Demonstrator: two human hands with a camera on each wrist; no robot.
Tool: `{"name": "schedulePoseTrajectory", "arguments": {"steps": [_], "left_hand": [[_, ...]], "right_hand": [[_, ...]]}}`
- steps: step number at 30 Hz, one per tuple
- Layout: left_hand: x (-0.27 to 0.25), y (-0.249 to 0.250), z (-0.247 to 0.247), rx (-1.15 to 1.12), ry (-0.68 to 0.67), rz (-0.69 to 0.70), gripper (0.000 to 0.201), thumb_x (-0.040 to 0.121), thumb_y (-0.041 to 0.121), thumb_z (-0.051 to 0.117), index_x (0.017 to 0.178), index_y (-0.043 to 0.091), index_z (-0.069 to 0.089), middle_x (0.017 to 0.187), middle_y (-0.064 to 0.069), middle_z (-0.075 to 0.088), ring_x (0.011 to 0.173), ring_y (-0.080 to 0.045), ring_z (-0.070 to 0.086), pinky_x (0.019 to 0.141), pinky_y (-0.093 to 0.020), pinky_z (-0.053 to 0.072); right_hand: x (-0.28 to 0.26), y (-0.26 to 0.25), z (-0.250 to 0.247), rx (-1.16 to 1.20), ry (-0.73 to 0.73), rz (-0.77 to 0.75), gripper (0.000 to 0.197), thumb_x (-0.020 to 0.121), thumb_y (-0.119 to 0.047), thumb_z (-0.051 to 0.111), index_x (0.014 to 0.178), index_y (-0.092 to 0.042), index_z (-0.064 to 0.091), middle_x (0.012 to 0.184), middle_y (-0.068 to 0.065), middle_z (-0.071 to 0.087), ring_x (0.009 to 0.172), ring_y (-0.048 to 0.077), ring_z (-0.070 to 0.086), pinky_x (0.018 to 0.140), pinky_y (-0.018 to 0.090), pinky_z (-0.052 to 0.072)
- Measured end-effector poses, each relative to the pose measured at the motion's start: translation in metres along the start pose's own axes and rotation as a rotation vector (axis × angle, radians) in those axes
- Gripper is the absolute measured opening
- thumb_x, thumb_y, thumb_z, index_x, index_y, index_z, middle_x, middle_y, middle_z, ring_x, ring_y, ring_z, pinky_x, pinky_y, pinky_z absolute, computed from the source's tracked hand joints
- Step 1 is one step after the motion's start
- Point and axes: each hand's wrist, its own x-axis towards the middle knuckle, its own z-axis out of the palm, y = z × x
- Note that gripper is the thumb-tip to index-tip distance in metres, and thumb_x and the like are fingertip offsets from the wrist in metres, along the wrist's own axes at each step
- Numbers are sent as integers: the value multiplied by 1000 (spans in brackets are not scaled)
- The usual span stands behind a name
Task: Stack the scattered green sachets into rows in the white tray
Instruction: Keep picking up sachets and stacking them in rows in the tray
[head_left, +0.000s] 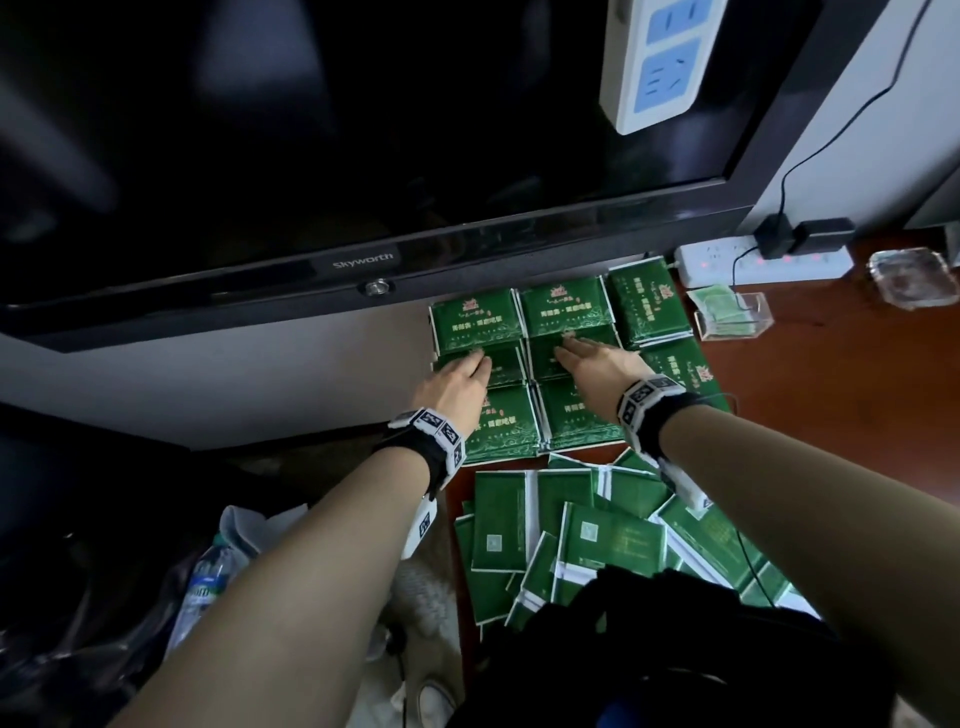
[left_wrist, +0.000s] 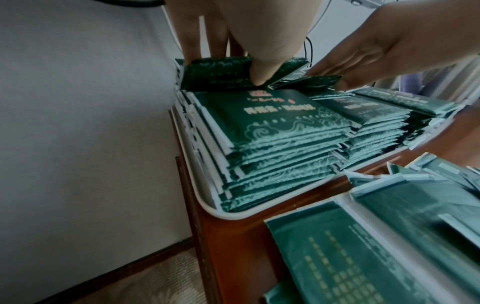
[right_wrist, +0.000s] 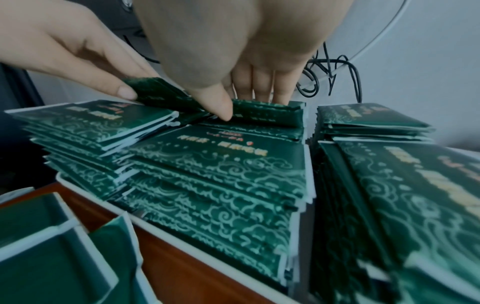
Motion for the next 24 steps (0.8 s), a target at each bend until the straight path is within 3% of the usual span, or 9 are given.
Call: {"name": "schedulePoseTrajectory", "arguments": {"steps": [6,11,18,24], "left_hand": [[4,-4,1,9,-33,56,60,105,40,38,154,10,25,162,-3,19,144,-22,31,107,-41,45],[10,-2,-2,18,-41,58,62,103,41,41,153,8,26,160,-5,23,143,-24,32,109,-40,43],[18,-6,-2,-15,-3,82,61,100,37,50,150,7,33,157,-8,31,142,-24,32,111,-38,38],[19,-9,1,-18,13,73,61,99,43,49,149,10,36,155,-5,33,140,-23,34,109,-41,39]], "right_hand": [[3,8,2,36,14,-3,72,90,-3,55,155,-18,28,160,3,26,143,25,30,110,39,39],[10,14,5,37,34,7,73,86,1,59,150,-26,37,148,2,37,135,25,37,108,40,43],[17,18,11,49,36,-1,77,85,5,58,149,-32,38,148,2,35,136,26,35,110,43,41],[25,19,17,57,62,-7,75,86,2,63,147,-34,40,148,3,37,136,28,37,108,45,44]]}}
